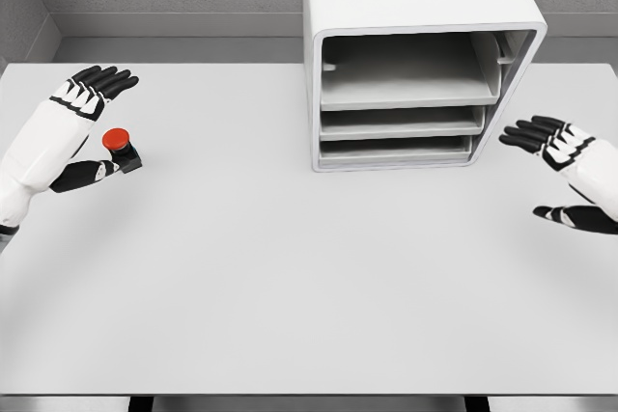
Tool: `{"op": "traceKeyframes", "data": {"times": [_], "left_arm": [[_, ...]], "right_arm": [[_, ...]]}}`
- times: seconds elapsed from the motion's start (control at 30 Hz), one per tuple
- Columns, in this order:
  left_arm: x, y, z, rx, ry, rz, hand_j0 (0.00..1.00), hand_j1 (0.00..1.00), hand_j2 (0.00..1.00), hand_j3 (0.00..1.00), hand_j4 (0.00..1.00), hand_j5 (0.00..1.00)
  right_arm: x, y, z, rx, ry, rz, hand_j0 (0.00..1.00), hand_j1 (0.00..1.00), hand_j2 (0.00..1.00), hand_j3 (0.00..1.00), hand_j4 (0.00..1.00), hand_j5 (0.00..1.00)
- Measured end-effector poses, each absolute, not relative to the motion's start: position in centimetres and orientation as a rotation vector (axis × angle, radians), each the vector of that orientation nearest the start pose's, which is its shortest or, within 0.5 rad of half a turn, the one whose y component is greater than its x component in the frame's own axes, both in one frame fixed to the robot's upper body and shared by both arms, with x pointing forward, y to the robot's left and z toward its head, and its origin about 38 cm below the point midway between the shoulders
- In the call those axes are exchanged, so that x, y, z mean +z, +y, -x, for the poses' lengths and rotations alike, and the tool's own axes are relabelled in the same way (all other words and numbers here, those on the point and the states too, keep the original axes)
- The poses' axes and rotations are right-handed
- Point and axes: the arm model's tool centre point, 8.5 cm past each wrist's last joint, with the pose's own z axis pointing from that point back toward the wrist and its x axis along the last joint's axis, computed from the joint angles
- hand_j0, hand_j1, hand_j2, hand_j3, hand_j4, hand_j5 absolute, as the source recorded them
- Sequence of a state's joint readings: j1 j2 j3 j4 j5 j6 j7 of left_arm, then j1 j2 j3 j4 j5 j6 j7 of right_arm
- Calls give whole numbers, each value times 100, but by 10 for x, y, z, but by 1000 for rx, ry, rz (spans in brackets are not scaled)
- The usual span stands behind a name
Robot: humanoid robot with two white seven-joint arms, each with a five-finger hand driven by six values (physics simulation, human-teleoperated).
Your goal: Slide open multi-storey tabletop storage cabinets and put open load switch and slide close multi-storey tabletop storage cabinets
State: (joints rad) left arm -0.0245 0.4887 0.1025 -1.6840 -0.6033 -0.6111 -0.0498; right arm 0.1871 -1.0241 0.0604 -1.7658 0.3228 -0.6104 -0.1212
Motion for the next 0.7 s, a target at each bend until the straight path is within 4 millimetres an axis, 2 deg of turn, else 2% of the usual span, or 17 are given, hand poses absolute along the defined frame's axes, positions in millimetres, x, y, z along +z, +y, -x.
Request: {"op": "traceKeyframes", "data": {"times": [0.27, 0.37, 0.43, 0.5, 0.6, 0.67, 0.7], "left_arm": [[194, 340, -350, -1268, -1966, -784, 100, 100, 100, 100, 100, 100], [198, 342, -353, -1324, -1922, -781, 100, 100, 100, 100, 100, 100], [207, 345, -360, -1385, -1870, -780, 100, 100, 100, 100, 100, 100], [214, 345, -368, -1461, -1810, -763, 100, 100, 100, 100, 100, 100], [220, 340, -375, -1570, -1722, -716, 100, 100, 100, 100, 100, 100], [228, 337, -377, -1587, -1732, -686, 100, 100, 100, 100, 100, 100], [239, 334, -379, -1588, -1763, -688, 100, 100, 100, 100, 100, 100]], "right_arm": [[220, -378, -311, 1523, -1887, 579, 100, 100, 100, 100, 100, 100], [220, -374, -313, 1516, -1899, 582, 100, 100, 100, 100, 100, 100], [219, -370, -316, 1533, -1893, 577, 97, 97, 97, 97, 97, 97], [223, -365, -321, 1548, -1905, 576, 88, 88, 88, 88, 88, 88], [226, -349, -330, 1568, -1945, 549, 88, 88, 88, 88, 88, 88], [216, -338, -329, 1584, -1941, 498, 88, 88, 88, 88, 88, 88], [210, -335, -327, 1588, -1934, 476, 88, 88, 88, 88, 88, 88]]}}
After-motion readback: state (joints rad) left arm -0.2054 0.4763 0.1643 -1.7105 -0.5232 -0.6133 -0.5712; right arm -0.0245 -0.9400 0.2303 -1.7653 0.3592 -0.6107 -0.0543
